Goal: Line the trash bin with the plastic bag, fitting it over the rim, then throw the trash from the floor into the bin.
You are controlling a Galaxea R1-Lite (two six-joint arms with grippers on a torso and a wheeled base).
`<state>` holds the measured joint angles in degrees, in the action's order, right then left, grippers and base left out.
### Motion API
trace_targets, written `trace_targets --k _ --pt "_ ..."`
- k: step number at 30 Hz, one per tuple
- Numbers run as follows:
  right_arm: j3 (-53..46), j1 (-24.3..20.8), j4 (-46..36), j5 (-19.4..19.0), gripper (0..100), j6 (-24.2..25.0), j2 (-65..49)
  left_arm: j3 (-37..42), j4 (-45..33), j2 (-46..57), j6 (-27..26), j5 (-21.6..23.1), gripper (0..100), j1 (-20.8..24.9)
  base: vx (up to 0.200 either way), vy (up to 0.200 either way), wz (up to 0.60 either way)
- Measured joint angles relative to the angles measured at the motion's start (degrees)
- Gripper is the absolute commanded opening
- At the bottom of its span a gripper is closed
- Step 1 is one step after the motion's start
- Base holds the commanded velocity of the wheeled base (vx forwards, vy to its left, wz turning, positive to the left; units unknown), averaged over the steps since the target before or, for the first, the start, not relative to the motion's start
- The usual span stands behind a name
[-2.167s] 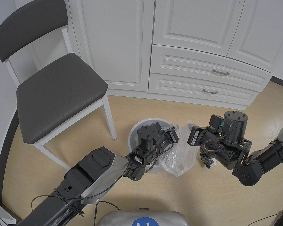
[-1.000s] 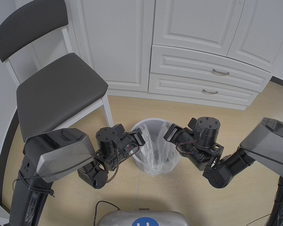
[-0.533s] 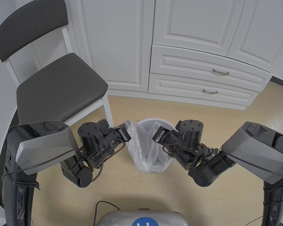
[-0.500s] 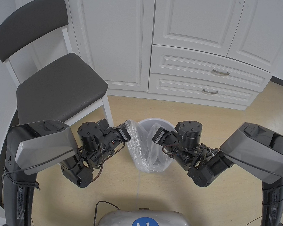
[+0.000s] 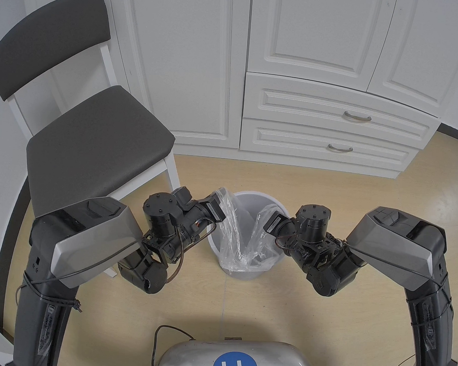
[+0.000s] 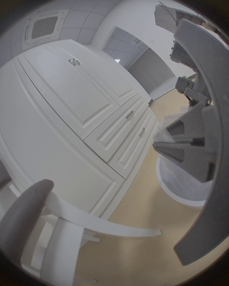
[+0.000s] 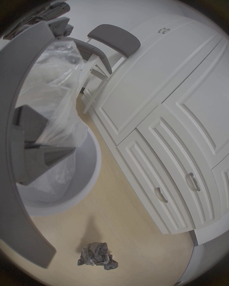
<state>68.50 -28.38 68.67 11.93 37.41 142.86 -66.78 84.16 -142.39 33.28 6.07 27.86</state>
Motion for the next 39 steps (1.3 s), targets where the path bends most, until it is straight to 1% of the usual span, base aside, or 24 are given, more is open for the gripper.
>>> trace_targets --k 8,14,18,25,29,32,36,39 --pt "-0.67 0.62 1.15 0.13 0 0.11 -1.49 -7.31 -4.13 -4.44 0.0 0.35 0 -0.41 0.0 0.0 0.0" --pt "-0.94 1.01 1.12 0.33 0 -0.38 -2.29 -8.47 -4.24 -6.13 -0.06 0.66 0 -2.28 0.0 0.0 0.0" --pt "-0.95 2.15 1.1 0.51 0 -1.8 -2.56 -8.58 -4.22 -6.27 -0.88 1.1 0 -3.83 0.0 0.0 0.0" --pt "-1.08 5.69 1.07 0.55 0 -9.47 -3.33 -8.46 -3.91 -6.13 -4.77 2.22 0 -5.89 0.0 0.0 0.0" --pt "-2.16 7.35 0.99 0.49 0 -13.52 -4.0 -7.72 -4.05 -5.9 -7.01 2.9 0 -6.06 0.0 0.0 0.0" --pt "-3.58 8.02 0.99 0.4 0 -17.1 -4.57 -6.25 -4.3 -5.3 -9.45 3.8 0 -6.53 0.0 0.0 0.0" --pt "-5.49 8.77 1.01 0.4 0 -20.09 -5.24 -3.17 -5.3 -3.73 -12.24 5.67 0 -6.8 0.0 0.0 0.0" --pt "-7.29 8.95 1.01 0.38 0 -24.14 -5.77 -0.96 -6.57 -2.1 -14.97 6.44 0 -7.44 0.0 0.0 0.0"
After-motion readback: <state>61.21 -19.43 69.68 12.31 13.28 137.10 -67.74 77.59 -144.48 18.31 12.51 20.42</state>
